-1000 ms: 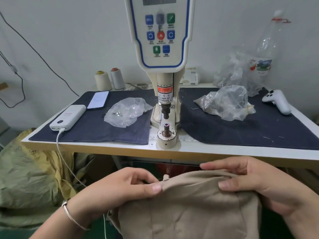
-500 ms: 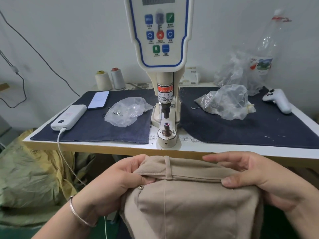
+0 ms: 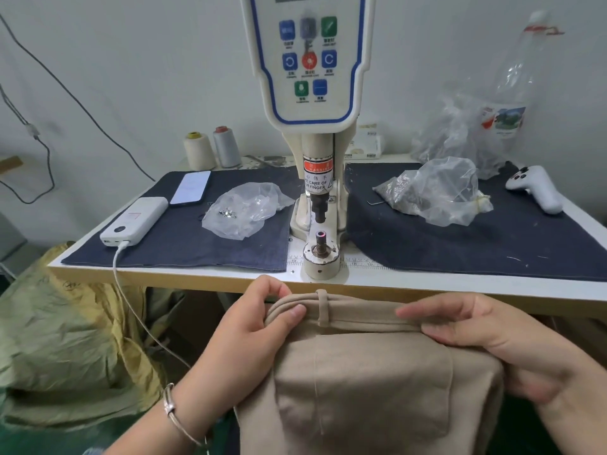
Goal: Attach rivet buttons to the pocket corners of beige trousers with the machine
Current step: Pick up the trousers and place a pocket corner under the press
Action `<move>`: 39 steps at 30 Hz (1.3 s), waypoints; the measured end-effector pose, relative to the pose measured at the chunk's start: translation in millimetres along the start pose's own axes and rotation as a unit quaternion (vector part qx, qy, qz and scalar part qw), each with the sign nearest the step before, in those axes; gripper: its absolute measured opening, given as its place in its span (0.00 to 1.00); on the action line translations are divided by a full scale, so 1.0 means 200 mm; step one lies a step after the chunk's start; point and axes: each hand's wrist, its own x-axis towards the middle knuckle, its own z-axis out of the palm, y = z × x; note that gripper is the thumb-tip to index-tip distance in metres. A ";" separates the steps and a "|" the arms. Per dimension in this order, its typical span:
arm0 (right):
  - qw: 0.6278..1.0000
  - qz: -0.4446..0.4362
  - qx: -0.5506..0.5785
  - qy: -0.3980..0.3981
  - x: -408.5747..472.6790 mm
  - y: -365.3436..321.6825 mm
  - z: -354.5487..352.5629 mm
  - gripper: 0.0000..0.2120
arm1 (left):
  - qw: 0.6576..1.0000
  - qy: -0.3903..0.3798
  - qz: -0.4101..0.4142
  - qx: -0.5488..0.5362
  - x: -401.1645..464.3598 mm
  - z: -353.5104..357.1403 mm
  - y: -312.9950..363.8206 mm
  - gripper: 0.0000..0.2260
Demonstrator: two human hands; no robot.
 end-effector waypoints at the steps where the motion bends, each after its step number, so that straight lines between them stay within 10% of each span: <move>1: 1.000 -0.001 -0.010 -0.007 0.01 -0.01 -0.01 0.21 | 1.000 0.000 -0.018 -0.024 0.01 -0.01 0.00 0.07; 26: 0.991 -0.055 -0.084 0.088 0.60 -0.36 -0.16 0.14 | 0.973 -0.064 -0.082 0.207 0.80 -0.08 -0.03 0.22; 39: 0.916 -0.118 -0.328 0.198 0.65 -0.26 -0.13 0.19 | 0.980 -0.123 -0.141 -0.061 0.82 -0.05 -0.12 0.28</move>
